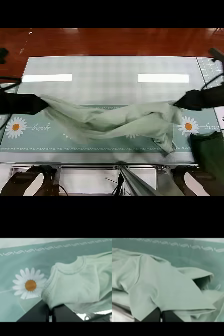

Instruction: Fold the shirts.

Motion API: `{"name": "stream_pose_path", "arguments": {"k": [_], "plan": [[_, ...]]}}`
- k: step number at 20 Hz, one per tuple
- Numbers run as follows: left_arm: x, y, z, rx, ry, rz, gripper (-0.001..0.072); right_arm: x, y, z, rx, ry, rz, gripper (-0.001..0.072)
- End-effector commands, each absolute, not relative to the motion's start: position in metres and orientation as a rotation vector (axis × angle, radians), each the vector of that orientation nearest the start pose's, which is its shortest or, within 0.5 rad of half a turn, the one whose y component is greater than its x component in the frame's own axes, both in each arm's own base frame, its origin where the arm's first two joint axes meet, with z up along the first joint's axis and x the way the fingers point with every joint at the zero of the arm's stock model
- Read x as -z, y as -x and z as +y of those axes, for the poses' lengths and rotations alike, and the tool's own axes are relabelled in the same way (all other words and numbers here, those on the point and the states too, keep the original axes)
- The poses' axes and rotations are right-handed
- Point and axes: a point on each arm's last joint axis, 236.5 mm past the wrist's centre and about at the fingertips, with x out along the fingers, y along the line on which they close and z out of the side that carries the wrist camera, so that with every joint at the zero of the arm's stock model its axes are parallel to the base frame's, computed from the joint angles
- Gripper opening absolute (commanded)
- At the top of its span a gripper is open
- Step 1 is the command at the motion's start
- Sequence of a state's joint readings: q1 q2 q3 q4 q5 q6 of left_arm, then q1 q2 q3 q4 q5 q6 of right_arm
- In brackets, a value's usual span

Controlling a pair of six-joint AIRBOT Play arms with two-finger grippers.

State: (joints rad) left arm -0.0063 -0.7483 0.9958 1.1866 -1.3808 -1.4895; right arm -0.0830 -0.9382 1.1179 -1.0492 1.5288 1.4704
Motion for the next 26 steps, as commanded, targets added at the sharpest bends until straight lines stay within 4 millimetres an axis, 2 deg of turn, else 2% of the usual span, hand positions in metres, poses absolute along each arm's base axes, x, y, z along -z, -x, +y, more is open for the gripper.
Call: {"name": "stream_pose_path", "arguments": {"k": [1,3,5,7,8,9,10,11,12,13,15,16,17,18,19,20,22,24,26], "plan": [[-0.050,-0.296,-0.083,0.280,0.256,1.106,0.0029,-0.052,-0.336,0.098,-0.355,-0.386,1.264,0.0018],[-0.015,-0.298,-0.083,0.262,0.284,1.193,0.0029,-0.021,-0.355,0.096,-0.317,-0.422,1.299,0.0019],[0.012,-0.298,-0.089,0.262,0.326,1.279,0.0029,0.007,-0.358,0.096,-0.303,-0.445,1.368,0.0019],[0.029,-0.301,-0.097,0.274,0.373,1.328,0.0029,0.023,-0.357,0.095,-0.296,-0.455,1.412,0.0019],[0.034,-0.302,-0.102,0.301,0.383,1.342,0.0030,0.024,-0.357,0.094,-0.296,-0.449,1.413,0.0029],[0.039,-0.302,-0.107,0.321,0.392,1.355,0.0030,0.021,-0.358,0.094,-0.309,-0.436,1.401,0.0180],[0.041,-0.302,-0.109,0.327,0.403,1.363,0.0030,0.014,-0.355,0.092,-0.340,-0.403,1.401,0.0403],[0.042,-0.301,-0.109,0.327,0.405,1.367,0.0029,0.004,-0.348,0.088,-0.382,-0.358,1.415,0.0445],[0.042,-0.301,-0.109,0.327,0.406,1.367,0.0029,-0.006,-0.337,0.075,-0.399,-0.293,1.443,0.0446],[0.042,-0.301,-0.109,0.328,0.405,1.366,0.0030,-0.011,-0.324,0.050,-0.358,-0.208,1.483,0.0445],[0.042,-0.299,-0.110,0.347,0.387,1.370,0.0030,-0.013,-0.288,-0.026,-0.133,-0.055,1.573,0.0443],[0.042,-0.297,-0.110,0.353,0.383,1.379,0.0030,-0.013,-0.275,-0.046,-0.048,-0.114,1.566,0.0441],[0.042,-0.294,-0.111,0.370,0.370,1.386,0.0029,-0.009,-0.262,-0.047,-0.033,-0.226,1.544,0.0441],[0.042,-0.291,-0.112,0.387,0.355,1.393,0.0030,0.000,-0.245,-0.039,-0.051,-0.348,1.530,0.0441],[0.042,-0.290,-0.112,0.399,0.345,1.396,0.0030,0.009,-0.231,-0.028,-0.081,-0.450,1.515,0.0449],[0.042,-0.289,-0.112,0.403,0.341,1.398,0.0030,0.020,-0.222,-0.012,-0.114,-0.553,1.484,0.0496],[0.042,-0.289,-0.112,0.403,0.341,1.398,0.0030,0.037,-0.210,0.018,-0.187,-0.674,1.451,0.0539],[0.042,-0.288,-0.113,0.404,0.341,1.401,0.0030,0.058,-0.200,0.027,-0.177,-0.705,1.471,0.0539],[0.042,-0.286,-0.113,0.408,0.341,1.408,0.0030,0.071,-0.205,0.034,-0.156,-0.727,1.437,0.0539]]}}
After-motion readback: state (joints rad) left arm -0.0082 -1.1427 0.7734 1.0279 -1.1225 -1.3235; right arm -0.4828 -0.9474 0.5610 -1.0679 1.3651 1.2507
